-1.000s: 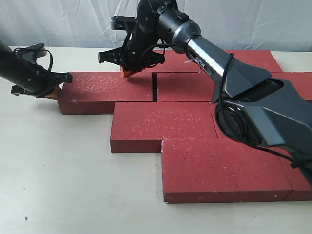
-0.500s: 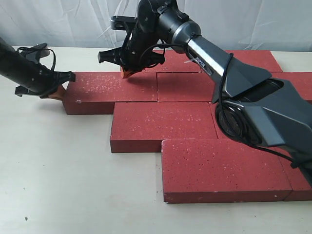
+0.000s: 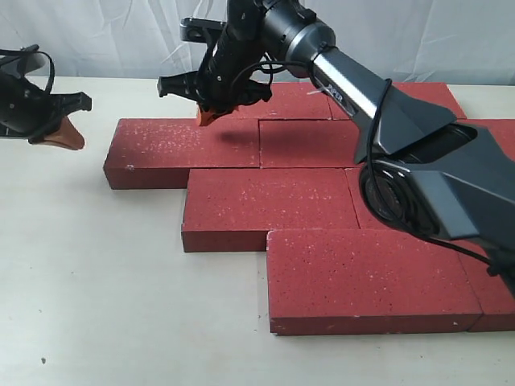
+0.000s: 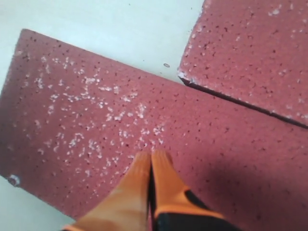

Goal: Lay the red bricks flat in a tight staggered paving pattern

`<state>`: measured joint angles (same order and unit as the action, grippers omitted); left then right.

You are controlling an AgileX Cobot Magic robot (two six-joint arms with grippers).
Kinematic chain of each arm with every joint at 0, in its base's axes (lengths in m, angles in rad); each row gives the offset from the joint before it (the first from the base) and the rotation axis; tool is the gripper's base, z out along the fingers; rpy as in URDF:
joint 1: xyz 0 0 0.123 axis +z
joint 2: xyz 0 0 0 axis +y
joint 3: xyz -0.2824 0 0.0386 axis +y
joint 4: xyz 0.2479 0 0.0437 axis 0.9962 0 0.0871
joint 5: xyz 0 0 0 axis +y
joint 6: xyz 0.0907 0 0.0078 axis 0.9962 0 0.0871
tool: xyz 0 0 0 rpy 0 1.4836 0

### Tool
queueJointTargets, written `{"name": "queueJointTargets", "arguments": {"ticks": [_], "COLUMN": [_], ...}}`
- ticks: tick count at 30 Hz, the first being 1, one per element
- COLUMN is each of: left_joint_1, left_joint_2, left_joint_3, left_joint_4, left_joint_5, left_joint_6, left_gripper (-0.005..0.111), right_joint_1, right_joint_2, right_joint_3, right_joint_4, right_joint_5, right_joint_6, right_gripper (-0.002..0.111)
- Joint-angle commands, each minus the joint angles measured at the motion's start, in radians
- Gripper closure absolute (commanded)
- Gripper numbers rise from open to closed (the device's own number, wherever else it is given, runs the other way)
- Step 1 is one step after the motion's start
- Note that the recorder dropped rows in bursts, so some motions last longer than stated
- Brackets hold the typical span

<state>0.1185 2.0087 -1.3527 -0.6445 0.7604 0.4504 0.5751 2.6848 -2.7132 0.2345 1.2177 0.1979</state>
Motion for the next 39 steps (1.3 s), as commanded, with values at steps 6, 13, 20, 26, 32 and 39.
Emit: {"name": "queueJointTargets", "arguments": {"ticks": [6,13,20,26,32,39], "left_joint_1": [0.000,0.000,-0.001,-0.015,-0.133,-0.255], "left_joint_2": [-0.192,-0.278,-0.339,-0.357,-0.357,-0.357], "left_joint_3": [0.046,0.111,0.166,0.189,0.189,0.189], "left_joint_4": [0.184,0.204,0.225,0.237,0.349,0.489], "left_joint_5": [0.050,0.049,0.003,-0.006,-0.024,-0.042], "left_joint_6": [-0.138,-0.140,-0.160,-0.160,-0.165,-0.261], "left_gripper": [0.107,0.107,0.107,0.107,0.107,0.107], "right_joint_1": [-0.005,-0.005,-0.005,-0.005,-0.007,-0.017], "right_joint_2": [-0.037,-0.046,-0.066,-0.070,-0.070,-0.082], "right_joint_3": [-0.006,-0.006,-0.006,-0.003,-0.002,0.024], "right_joint_4": [0.161,0.212,0.212,0.182,0.167,0.112], "right_joint_5": [0.003,0.003,0.003,0.003,0.003,0.003], "right_joint_6": [-0.021,-0.032,-0.051,-0.077,-0.116,-0.116], "right_gripper": [0.109,0.109,0.109,0.109,0.109,0.109]}}
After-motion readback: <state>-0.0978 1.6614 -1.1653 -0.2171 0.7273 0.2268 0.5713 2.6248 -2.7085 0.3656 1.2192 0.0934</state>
